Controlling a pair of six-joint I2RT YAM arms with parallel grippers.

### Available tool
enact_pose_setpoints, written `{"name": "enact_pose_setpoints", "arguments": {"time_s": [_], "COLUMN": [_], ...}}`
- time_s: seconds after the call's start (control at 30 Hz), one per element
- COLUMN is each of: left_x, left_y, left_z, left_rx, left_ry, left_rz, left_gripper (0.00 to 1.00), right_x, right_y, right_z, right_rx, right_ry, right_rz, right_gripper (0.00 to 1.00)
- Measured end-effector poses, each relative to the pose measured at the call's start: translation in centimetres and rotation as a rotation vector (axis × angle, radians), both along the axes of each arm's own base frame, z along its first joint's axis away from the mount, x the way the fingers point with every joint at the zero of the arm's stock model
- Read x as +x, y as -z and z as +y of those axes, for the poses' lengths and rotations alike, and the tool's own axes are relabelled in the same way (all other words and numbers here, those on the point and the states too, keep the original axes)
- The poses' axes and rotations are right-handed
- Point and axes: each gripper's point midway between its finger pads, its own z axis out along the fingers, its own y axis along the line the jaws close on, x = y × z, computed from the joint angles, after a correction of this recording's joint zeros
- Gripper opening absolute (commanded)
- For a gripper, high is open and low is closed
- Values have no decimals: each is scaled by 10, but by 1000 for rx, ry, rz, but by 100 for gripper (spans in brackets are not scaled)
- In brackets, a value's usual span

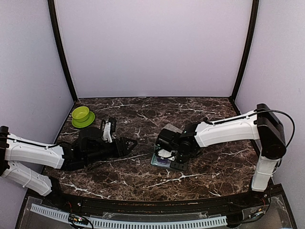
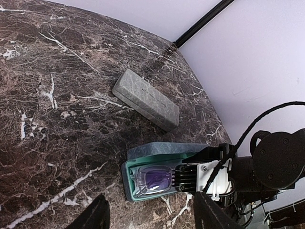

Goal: Organize the sunglasses
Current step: Place the sunglasses in the sunglasses case.

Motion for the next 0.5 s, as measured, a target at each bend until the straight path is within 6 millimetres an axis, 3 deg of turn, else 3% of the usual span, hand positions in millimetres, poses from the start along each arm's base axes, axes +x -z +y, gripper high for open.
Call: {"name": "enact_pose_setpoints", "arguments": {"time_s": [0.5], "left_x": [0], "left_y": [0], "left_z": [0], "left_rx": [-3], "left_ry": [-1], "left_rz": [2], "left_gripper": [63], "right_x": [1], "right_y": [0], "right_z": [3], "right_rx": [16], "right_ry": [5], "right_rz": [-4], "right_gripper": [47]}}
